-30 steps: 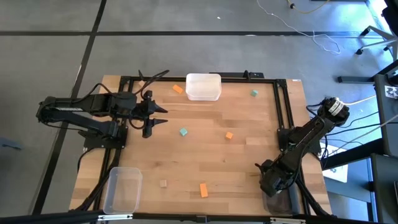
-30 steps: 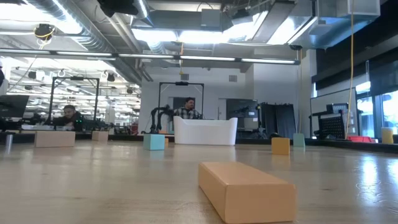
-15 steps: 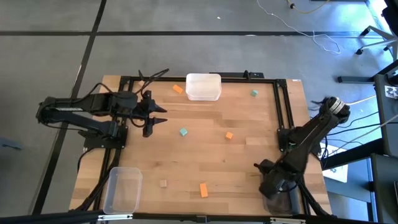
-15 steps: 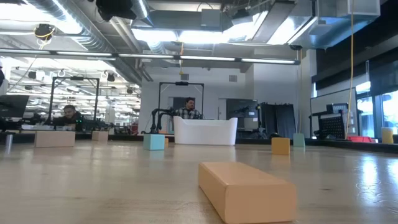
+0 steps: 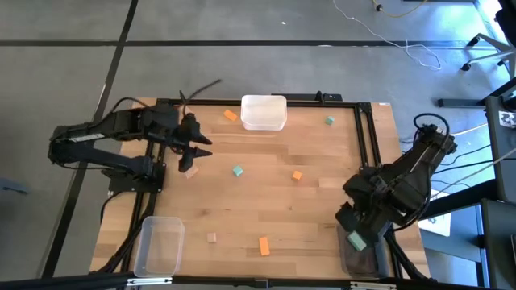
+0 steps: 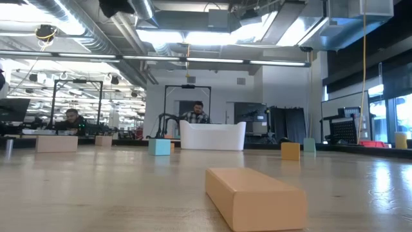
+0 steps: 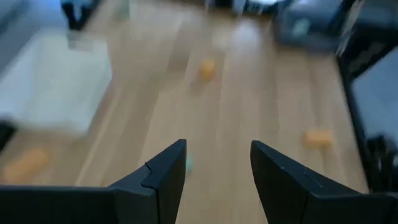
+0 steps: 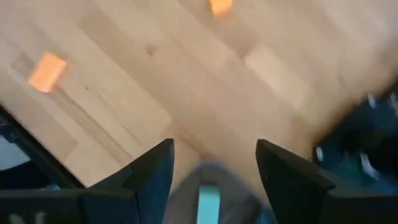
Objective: Sort & place blocks by color
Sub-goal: Put the middle left orange block into the white bin
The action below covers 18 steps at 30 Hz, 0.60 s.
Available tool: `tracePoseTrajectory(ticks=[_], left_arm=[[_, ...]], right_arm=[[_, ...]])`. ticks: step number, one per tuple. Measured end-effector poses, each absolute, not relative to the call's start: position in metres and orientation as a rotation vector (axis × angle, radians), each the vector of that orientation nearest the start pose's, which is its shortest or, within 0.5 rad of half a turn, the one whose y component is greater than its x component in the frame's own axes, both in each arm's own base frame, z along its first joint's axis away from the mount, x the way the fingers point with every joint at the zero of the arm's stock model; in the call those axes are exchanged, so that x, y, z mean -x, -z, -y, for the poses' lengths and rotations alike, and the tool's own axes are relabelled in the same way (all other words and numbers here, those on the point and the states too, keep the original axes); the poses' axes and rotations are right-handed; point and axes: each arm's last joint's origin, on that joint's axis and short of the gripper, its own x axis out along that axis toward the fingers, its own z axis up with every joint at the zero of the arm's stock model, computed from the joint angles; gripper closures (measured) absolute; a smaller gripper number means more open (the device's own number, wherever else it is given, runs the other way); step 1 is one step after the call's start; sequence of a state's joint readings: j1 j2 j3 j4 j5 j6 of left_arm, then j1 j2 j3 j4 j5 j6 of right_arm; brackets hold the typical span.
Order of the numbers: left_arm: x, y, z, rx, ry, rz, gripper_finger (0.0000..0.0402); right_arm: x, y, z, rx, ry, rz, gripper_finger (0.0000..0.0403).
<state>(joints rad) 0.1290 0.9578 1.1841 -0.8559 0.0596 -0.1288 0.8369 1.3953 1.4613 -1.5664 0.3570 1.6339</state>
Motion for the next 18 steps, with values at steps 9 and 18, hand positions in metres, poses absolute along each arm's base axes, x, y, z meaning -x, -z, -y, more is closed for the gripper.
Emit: tracePoseTrajectory(ticks=[9, 18], left_arm=[[-0.204, -0.409, -0.03, 0.256, -0.216, -0.843, 0.023], [-0.244, -0.383, -0.05, 0.407, -0.338, -0.981, 0.023]], right_arm=[[-0.159, -0.364, -0.127, -0.282, 0.627, -0.771, 0.0176], [-0.156, -0.379, -0.099, -0.141, 0.674, -0.63, 0.0176]])
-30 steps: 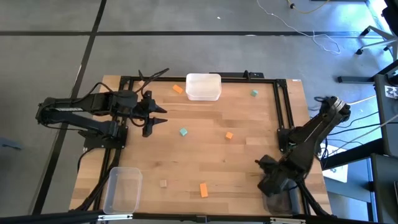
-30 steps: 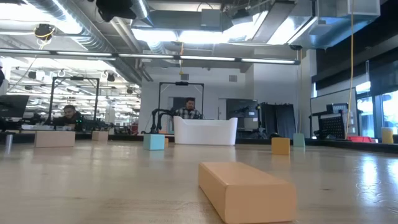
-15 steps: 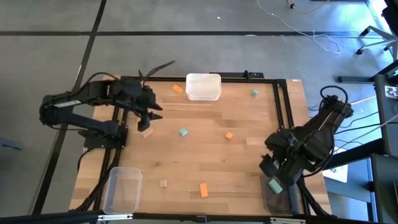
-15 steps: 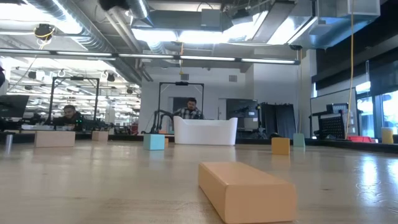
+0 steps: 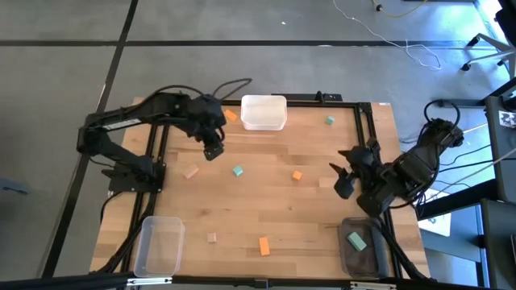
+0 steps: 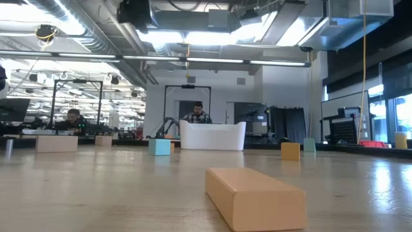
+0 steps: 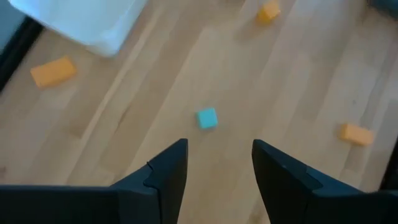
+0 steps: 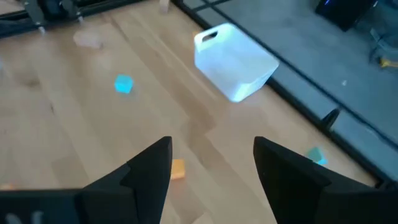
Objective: Sort & place blocks by color
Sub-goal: Put the middle left orange block into the white bin
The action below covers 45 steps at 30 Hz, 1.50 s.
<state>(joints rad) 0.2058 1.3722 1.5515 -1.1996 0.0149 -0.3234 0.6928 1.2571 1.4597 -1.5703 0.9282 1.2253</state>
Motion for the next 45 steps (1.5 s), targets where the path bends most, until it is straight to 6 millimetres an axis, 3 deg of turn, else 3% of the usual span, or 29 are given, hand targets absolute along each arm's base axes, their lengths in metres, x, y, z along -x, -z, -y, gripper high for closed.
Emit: tracePoseTrajectory(ticks=[6, 14, 19, 27, 34, 45], left_arm=[[-0.257, -0.372, -0.053, 0.426, -0.341, -1.025, 0.023], [-0.257, -0.371, -0.053, 0.451, -0.356, -1.029, 0.023], [-0.257, -0.371, -0.053, 0.464, -0.372, -1.026, 0.023], [-0.257, -0.371, -0.053, 0.469, -0.376, -1.025, 0.023], [-0.256, -0.372, -0.052, 0.487, -0.352, -1.025, 0.023], [-0.253, -0.375, -0.051, 0.485, -0.348, -1.013, 0.023]], right_arm=[[-0.157, -0.38, -0.095, -0.154, 0.694, -0.625, 0.0176], [-0.17, -0.377, -0.082, -0.22, 0.705, -0.735, 0.0176], [-0.191, -0.374, -0.06, -0.314, 0.633, -0.898, 0.0176], [-0.239, -0.367, -0.016, -0.32, 0.457, -0.948, 0.0176], [-0.277, -0.33, 0.014, -0.321, 0.389, -1.154, 0.0176], [-0.324, -0.255, 0.032, -0.327, 0.37, -1.455, 0.0176]])
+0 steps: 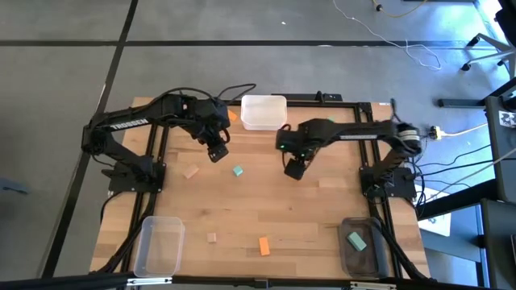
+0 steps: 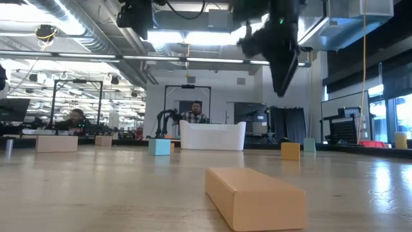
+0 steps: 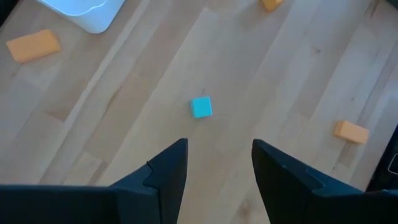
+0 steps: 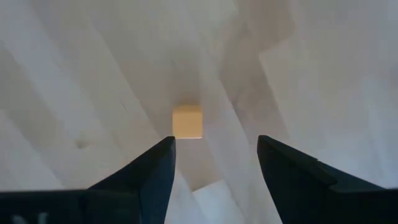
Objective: Sort & place blocks by color
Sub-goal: Put the middle left orange block into the white bin
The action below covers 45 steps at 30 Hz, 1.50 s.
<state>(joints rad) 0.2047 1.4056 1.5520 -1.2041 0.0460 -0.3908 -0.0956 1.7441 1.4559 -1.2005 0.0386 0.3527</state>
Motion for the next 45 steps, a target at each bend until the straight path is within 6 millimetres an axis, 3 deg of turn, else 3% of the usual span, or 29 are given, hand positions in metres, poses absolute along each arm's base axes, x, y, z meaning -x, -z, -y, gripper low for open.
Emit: tracePoseTrajectory(ticks=[8, 16, 28, 38, 45], left_arm=[[-0.245, -0.381, -0.049, 0.497, -0.35, -0.983, 0.023], [-0.243, -0.383, -0.049, 0.523, -0.363, -0.972, 0.023], [-0.243, -0.383, -0.049, 0.524, -0.364, -0.973, 0.023], [-0.243, -0.383, -0.049, 0.523, -0.364, -0.973, 0.023], [-0.243, -0.383, -0.049, 0.511, -0.357, -0.974, 0.023]], right_arm=[[-0.342, -0.21, 0.033, -0.295, 0.301, -1.616, 0.0176], [-0.351, -0.18, 0.032, -0.304, 0.216, -1.713, 0.0176], [-0.351, -0.163, 0.032, -0.305, 0.218, -1.727, 0.0176], [-0.345, -0.136, 0.03, -0.323, 0.195, -1.667, 0.0176], [-0.342, -0.131, 0.031, -0.308, 0.208, -1.654, 0.0221]])
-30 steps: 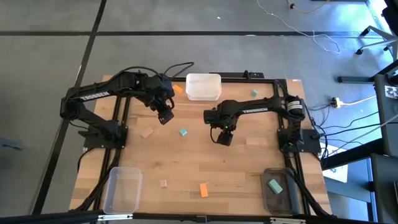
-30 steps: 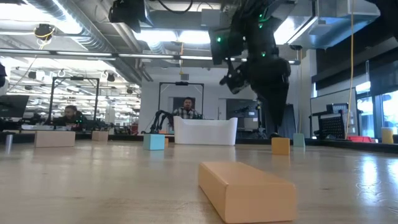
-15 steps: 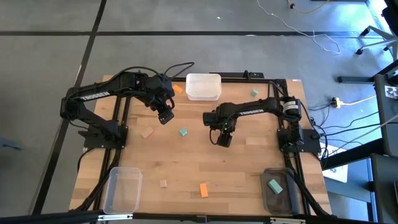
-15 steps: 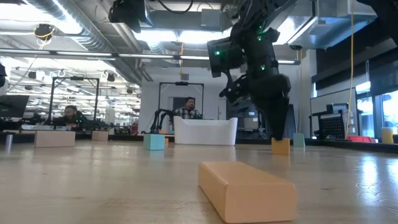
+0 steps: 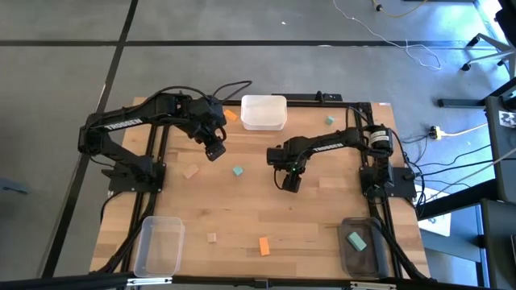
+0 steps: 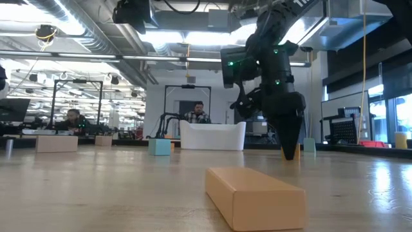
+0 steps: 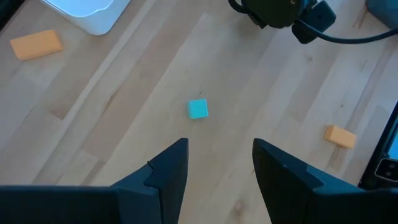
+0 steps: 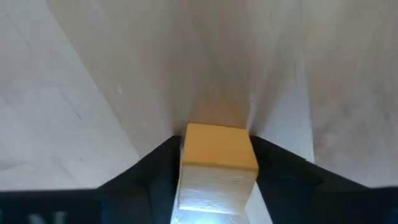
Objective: Sort & place blocks by color
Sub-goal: Put the middle left orange block into the white bin
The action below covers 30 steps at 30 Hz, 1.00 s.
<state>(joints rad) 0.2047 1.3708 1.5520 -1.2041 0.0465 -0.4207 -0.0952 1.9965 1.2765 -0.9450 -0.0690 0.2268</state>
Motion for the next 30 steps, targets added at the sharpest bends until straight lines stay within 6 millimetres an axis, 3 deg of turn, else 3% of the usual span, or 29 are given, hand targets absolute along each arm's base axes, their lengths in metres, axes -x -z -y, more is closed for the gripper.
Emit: tracePoseTrajectory(ticks=[4, 15, 24, 30], left_arm=[[-0.243, -0.383, -0.049, 0.501, -0.352, -0.976, 0.023], [-0.243, -0.383, -0.049, 0.5, -0.351, -0.976, 0.023], [-0.243, -0.383, -0.049, 0.5, -0.351, -0.976, 0.023], [-0.235, -0.389, -0.047, 0.497, -0.349, -0.953, 0.023]], right_arm=[[-0.342, -0.131, 0.031, -0.308, 0.209, -1.656, 0.0267], [-0.348, -0.139, 0.033, -0.237, 0.202, -1.672, 0.0268], [-0.37, -0.179, 0.052, -0.184, 0.202, -1.575, 0.0268], [-0.379, -0.219, 0.08, -0.077, 0.28, -1.52, 0.0268]])
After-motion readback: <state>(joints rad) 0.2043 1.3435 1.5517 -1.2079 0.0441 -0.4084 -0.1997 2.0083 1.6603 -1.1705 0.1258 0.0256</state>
